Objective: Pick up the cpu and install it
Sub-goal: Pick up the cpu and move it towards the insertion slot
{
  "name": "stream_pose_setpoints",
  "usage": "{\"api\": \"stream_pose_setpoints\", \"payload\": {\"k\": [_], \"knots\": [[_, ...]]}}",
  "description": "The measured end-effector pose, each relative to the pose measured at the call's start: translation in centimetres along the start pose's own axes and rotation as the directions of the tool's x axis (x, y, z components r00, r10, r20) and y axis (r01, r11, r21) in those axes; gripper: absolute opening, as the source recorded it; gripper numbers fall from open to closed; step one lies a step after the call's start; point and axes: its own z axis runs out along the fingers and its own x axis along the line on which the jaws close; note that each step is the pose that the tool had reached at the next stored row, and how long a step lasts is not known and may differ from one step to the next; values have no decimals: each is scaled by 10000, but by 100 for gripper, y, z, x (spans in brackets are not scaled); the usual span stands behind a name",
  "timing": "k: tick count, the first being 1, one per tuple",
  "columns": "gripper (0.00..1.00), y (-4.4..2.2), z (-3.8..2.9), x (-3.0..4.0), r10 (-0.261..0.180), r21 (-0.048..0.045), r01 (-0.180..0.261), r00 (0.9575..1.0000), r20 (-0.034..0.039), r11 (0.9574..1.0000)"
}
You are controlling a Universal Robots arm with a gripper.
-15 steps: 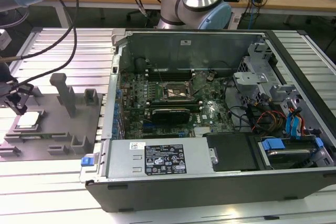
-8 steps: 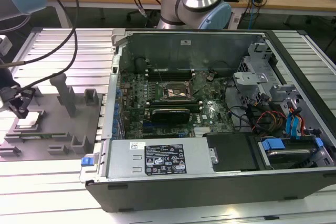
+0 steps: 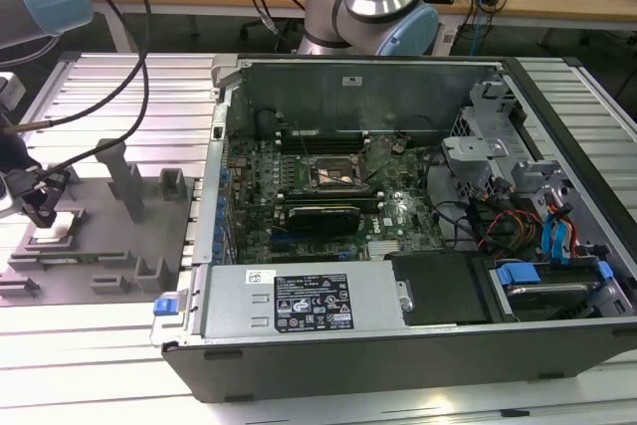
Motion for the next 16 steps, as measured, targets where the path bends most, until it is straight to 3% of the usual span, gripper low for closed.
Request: {"api": "stream_pose_setpoints", "payload": {"k": [4, 7, 8, 10, 11, 15, 16], "knots": [[11, 0, 1, 0, 0, 0, 0, 10000, 1, 10000], [29, 0, 1, 0, -1, -1, 1, 10000, 1, 10000], [29, 0, 1, 0, -1, 0, 1, 10000, 1, 10000], [42, 0, 1, 0, -1, -1, 1, 10000, 1, 10000], [42, 0, 0, 0, -1, -1, 1, 10000, 1, 10000], [66, 0, 1, 0, -1, -1, 1, 10000, 1, 10000], [66, 0, 2, 0, -1, 0, 1, 10000, 1, 10000]]}}
